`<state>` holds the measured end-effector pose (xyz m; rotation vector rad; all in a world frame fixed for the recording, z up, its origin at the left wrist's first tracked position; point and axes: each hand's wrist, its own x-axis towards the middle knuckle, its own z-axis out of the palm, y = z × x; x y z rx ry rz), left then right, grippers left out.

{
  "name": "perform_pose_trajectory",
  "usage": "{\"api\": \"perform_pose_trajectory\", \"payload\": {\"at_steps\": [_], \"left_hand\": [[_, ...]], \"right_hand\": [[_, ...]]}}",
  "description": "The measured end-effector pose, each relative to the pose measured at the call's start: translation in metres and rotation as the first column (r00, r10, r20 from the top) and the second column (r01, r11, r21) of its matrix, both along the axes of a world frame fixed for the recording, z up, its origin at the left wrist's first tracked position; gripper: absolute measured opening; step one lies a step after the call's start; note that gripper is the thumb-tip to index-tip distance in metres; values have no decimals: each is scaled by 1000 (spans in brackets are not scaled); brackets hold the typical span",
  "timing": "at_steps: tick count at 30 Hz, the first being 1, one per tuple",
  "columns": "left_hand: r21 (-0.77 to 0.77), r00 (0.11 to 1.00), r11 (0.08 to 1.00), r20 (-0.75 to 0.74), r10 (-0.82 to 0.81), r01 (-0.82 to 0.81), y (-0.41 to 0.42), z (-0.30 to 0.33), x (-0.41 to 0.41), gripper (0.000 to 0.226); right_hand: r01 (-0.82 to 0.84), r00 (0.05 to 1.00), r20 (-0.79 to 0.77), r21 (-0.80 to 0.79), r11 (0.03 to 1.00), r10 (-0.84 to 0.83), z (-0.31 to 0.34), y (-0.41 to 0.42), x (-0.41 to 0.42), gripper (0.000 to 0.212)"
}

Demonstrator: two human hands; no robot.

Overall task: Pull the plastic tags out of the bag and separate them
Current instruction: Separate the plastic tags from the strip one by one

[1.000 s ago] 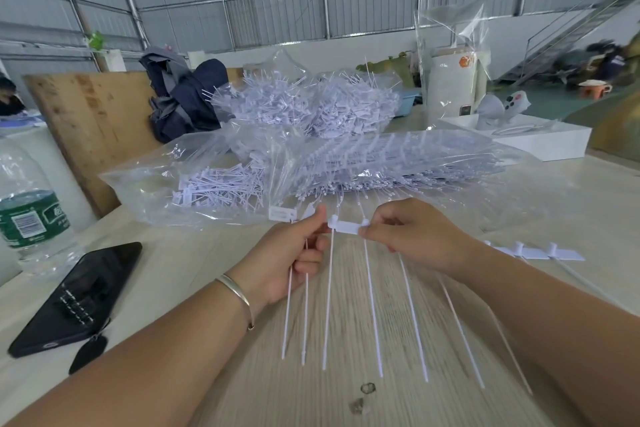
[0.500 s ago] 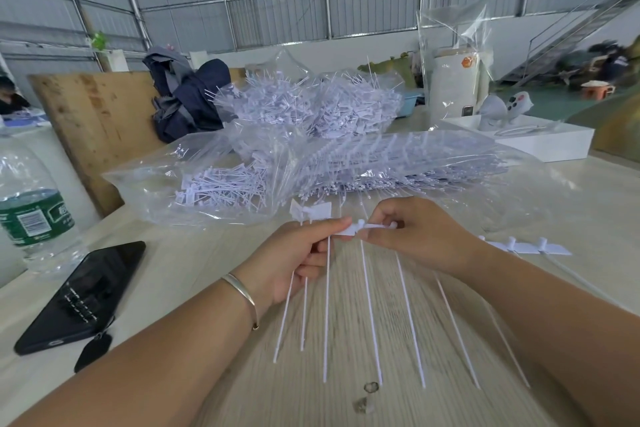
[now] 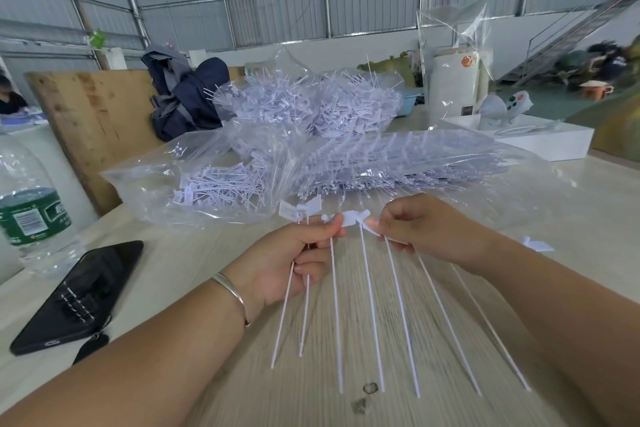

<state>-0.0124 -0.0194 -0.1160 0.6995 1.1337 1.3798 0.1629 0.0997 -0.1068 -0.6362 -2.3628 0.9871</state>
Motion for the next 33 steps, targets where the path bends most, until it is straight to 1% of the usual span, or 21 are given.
{"api": "perform_pose_trajectory", "payload": {"at_steps": [1, 3, 4, 6, 7, 8, 10, 12, 15, 17, 18, 20, 21, 23, 25, 28, 29, 33], "left_hand": [[19, 999, 999, 12, -30, 29, -1, 0, 1, 15], [46, 995, 994, -15, -101, 101, -2, 1, 7, 21], [51, 989, 988, -42, -142, 144, -2, 1, 11, 22], [56, 970, 970, -81, -231, 235, -3, -1, 17, 22], [63, 962, 962, -80, -261, 266, -3, -1, 19, 21], [71, 959, 958, -75, -272, 278, -4, -1, 19, 21], [86, 971, 967, -48, -235, 238, -2, 0, 17, 22], [103, 990, 985, 13, -141, 139, 1, 2, 15, 22], [90, 996, 992, 33, 85, -87, 4, 3, 13, 19], [39, 978, 978, 15, 206, -206, 4, 1, 8, 17], [19, 975, 975, 20, 220, -221, 3, 1, 6, 19], [9, 978, 980, 56, 199, -200, 3, 2, 5, 22], [6, 981, 982, 57, 187, -187, 3, 2, 6, 24], [-19, 983, 982, -1, 186, -186, 5, 0, 10, 29], [-24, 981, 981, -39, 192, -193, 6, -2, 11, 28], [-38, 979, 978, -8, 205, -205, 7, -2, 10, 28], [-37, 977, 976, -31, 212, -213, 8, -2, 10, 28], [18, 937, 963, -228, 264, -267, 9, -8, 15, 23]], "right_hand": [[-28, 1000, -5, -11, 1000, 28, 1, -1, 1, 50], [-50, 999, 12, 1, 999, 50, 3, -1, 3, 60], [-57, 998, 19, 4, 998, 57, 4, -2, 4, 61], [-94, 995, 25, -26, 995, 95, 3, -5, 3, 53], [-116, 993, 30, -53, 992, 117, 2, -7, 1, 51], [-129, 991, 31, -77, 989, 132, 0, -10, 0, 54], [-125, 992, 12, -92, 988, 127, 0, -14, -4, 66], [-85, 996, -27, -47, 995, 83, 2, -17, -7, 71], [2, 999, -54, 41, 999, 0, 5, -19, -9, 66], [58, 997, -53, 115, 992, -52, 3, -18, -8, 55], [88, 996, -46, 153, 984, -82, 2, -17, -7, 50], [129, 992, -24, 199, 971, -127, 0, -15, -7, 42], [137, 991, -15, 207, 969, -137, -1, -15, -7, 40], [135, 990, 2, 211, 968, -139, -2, -14, -6, 38], [129, 991, 18, 211, 969, -136, -3, -13, -6, 35], [132, 990, 16, 217, 967, -139, -1, -13, -6, 28], [138, 989, 18, 233, 963, -146, 0, -13, -5, 26], [161, 979, 63, 345, 925, -194, 3, -13, -3, 25]]}}
